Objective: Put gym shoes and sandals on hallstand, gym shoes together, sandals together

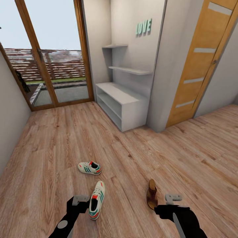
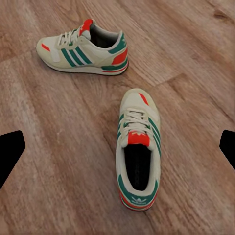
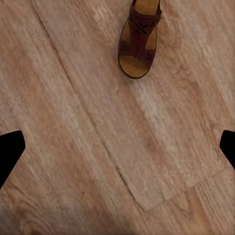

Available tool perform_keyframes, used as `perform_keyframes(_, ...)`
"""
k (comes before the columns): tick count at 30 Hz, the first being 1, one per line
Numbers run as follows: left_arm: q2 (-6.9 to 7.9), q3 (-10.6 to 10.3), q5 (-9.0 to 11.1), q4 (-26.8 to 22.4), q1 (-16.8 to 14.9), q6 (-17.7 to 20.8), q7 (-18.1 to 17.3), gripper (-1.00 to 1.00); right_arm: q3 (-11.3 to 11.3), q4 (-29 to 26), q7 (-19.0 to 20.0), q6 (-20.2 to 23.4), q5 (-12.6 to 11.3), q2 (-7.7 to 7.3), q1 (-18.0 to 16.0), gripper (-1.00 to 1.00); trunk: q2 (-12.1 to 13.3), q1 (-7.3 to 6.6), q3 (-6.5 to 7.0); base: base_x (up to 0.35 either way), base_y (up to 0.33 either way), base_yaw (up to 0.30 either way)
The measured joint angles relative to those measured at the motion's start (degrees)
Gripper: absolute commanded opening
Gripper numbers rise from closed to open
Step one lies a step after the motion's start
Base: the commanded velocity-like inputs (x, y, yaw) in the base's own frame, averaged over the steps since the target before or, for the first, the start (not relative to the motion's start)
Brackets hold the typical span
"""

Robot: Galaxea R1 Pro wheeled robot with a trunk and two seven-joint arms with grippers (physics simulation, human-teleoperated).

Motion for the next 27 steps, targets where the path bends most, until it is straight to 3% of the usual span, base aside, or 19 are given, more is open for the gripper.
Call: perform_keyframes(27,0.03,0.1,0.0,0.0,0.0,0.0,0.0,1.0,0.4,0.0,0.0,0.0,0.0,0.12,0.0,1.0,-10.8,5.93,-7.34,0.0,0.0,-0.018)
